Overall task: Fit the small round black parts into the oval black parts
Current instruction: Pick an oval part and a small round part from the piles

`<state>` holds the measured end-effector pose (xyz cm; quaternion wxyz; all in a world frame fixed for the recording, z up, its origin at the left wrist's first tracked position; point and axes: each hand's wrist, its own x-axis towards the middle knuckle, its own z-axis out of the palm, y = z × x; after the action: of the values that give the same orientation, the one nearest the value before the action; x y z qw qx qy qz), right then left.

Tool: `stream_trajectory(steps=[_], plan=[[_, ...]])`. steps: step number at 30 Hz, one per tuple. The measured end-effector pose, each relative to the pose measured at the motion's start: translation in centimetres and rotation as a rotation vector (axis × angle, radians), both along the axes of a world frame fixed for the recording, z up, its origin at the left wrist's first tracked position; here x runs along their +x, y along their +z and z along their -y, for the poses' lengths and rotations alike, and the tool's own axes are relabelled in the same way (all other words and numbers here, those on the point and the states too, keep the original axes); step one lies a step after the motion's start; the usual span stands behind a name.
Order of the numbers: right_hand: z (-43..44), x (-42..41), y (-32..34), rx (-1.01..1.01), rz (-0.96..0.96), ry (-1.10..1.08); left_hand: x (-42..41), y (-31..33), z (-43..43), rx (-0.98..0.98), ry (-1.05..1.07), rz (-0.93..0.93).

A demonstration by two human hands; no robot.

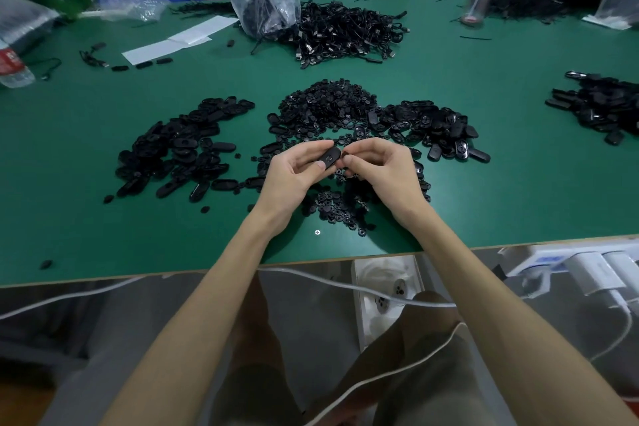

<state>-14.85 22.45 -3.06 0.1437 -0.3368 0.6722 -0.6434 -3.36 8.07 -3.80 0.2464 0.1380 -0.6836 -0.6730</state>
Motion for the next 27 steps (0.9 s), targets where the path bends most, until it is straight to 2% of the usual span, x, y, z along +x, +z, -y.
stream_trajectory(steps=[10,17,27], plan=[[0.12,0.03,-0.16,-0.058,0.029,0.002,-0.15,-0.16,0.05,-0.033,0.007,0.005],[0.16,-0.42,-0.39,0.027,-0.079,-0.041,-0.26,-0.3,0.11,-0.017,0.1,-0.023],[0.26,-0.06,-0.17,0.027,-0.049,-0.042,0.07,-0.12,0.16,-0.07,0.083,-0.051]])
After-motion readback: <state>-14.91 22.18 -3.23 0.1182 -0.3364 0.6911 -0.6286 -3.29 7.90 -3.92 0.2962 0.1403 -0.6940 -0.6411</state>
